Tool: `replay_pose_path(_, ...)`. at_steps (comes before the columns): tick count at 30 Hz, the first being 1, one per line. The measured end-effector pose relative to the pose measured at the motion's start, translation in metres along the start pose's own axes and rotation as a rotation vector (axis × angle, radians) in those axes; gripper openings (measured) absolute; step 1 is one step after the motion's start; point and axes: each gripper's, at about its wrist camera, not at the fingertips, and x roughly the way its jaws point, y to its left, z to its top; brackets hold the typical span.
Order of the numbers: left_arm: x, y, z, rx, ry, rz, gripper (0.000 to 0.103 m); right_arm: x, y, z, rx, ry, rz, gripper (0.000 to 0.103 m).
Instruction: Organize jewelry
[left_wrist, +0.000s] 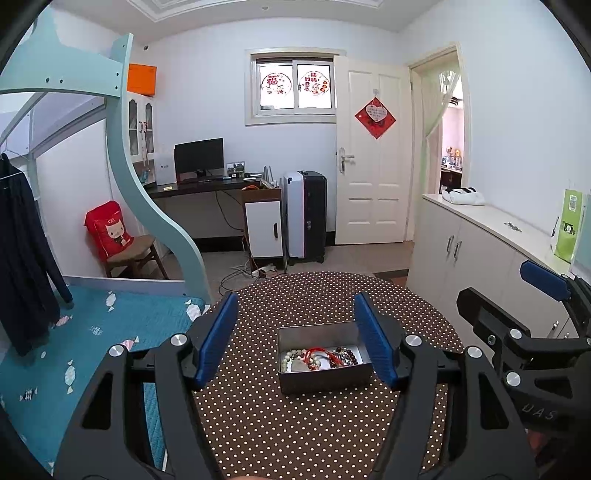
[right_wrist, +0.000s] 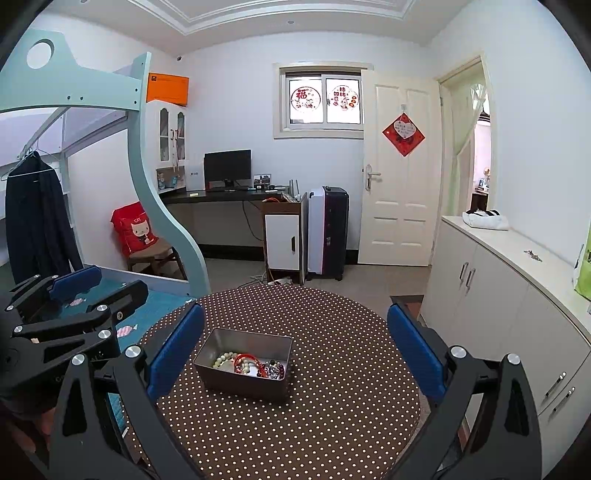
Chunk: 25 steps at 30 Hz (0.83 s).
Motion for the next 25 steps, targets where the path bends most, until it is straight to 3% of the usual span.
replay_pose_path(25,-0.0011,0.0073,0.0002,-0.007,0.027,0.009,0.071,-0.0051,0.0056,-0.0017,-0.009,0.016,-0.018,0.096)
